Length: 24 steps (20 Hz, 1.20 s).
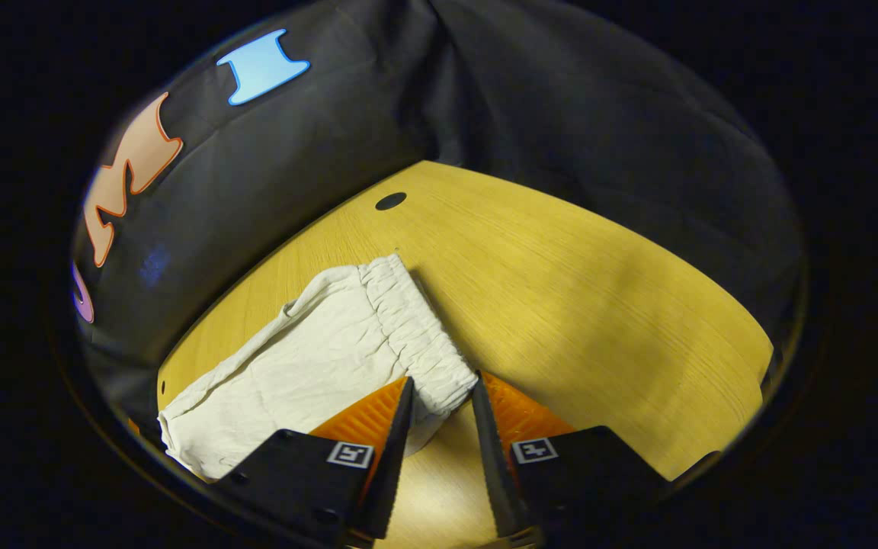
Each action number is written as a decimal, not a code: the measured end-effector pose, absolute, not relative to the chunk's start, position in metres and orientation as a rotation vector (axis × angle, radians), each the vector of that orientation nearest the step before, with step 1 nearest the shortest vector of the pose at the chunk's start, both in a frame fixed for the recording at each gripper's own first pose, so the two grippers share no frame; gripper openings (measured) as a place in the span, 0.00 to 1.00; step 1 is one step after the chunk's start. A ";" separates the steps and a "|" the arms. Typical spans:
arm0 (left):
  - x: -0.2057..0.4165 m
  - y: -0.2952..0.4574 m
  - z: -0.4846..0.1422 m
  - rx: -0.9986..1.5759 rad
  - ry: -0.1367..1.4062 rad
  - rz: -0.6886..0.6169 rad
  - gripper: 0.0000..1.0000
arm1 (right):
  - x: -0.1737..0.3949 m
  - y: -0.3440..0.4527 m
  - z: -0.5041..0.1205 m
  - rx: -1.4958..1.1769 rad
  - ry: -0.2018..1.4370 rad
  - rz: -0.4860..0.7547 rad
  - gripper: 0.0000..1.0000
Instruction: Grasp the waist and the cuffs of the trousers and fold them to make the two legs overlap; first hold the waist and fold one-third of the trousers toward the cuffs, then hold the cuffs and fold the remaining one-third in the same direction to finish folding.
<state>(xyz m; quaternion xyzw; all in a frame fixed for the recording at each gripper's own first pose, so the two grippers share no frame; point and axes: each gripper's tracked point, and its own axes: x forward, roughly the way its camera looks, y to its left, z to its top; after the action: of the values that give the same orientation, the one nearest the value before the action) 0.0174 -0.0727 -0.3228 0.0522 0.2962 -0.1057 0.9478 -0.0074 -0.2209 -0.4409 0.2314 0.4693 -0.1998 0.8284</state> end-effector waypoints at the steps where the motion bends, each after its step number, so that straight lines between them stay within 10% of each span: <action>1: 0.013 -0.073 -0.323 0.095 0.611 -0.199 0.96 | -0.004 -0.220 -0.437 0.526 0.990 -0.418 0.23; 24: -0.011 0.145 -0.327 -0.033 0.618 0.026 0.96 | 0.115 0.086 -0.262 0.256 0.644 0.134 0.15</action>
<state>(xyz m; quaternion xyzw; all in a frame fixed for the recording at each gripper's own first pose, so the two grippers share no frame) -0.0107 0.1447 -0.3272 -0.0160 0.3041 0.0127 0.9524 0.1147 0.0862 -0.2624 0.1253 0.3154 0.0658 0.9384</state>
